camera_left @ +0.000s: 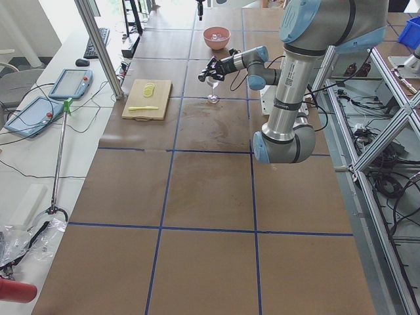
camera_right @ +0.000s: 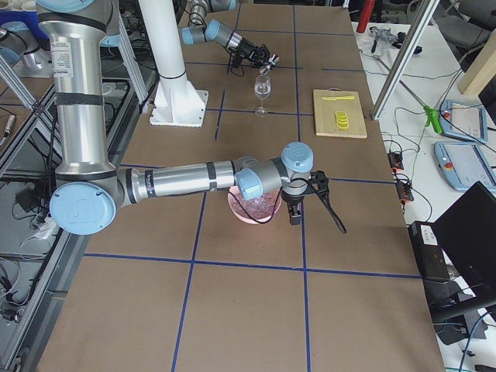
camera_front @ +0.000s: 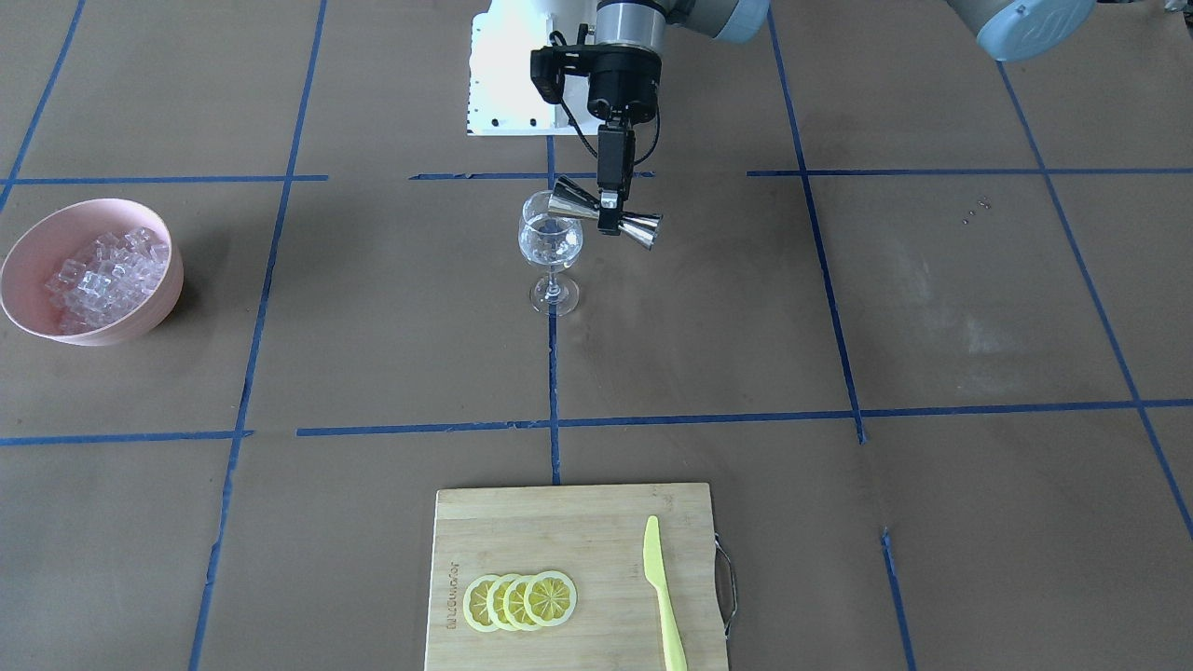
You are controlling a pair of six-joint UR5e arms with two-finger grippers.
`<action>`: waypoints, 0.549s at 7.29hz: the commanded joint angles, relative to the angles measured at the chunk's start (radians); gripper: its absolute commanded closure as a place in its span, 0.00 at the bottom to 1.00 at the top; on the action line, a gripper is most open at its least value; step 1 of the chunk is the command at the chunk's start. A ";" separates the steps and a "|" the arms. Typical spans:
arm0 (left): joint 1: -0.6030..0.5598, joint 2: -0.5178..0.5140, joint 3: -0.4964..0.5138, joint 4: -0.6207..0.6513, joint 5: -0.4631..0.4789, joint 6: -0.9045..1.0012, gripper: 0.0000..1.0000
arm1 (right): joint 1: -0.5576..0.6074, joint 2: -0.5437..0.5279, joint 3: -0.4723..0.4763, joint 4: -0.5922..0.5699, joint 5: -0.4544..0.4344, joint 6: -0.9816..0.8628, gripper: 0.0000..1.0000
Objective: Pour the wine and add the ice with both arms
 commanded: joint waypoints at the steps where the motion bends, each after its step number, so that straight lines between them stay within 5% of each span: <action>1: -0.007 0.009 -0.022 -0.068 0.000 -0.101 1.00 | 0.000 0.002 -0.005 0.000 -0.002 0.000 0.00; 4: -0.015 0.112 -0.020 -0.292 0.000 -0.367 1.00 | 0.000 0.002 -0.006 0.000 -0.003 0.000 0.00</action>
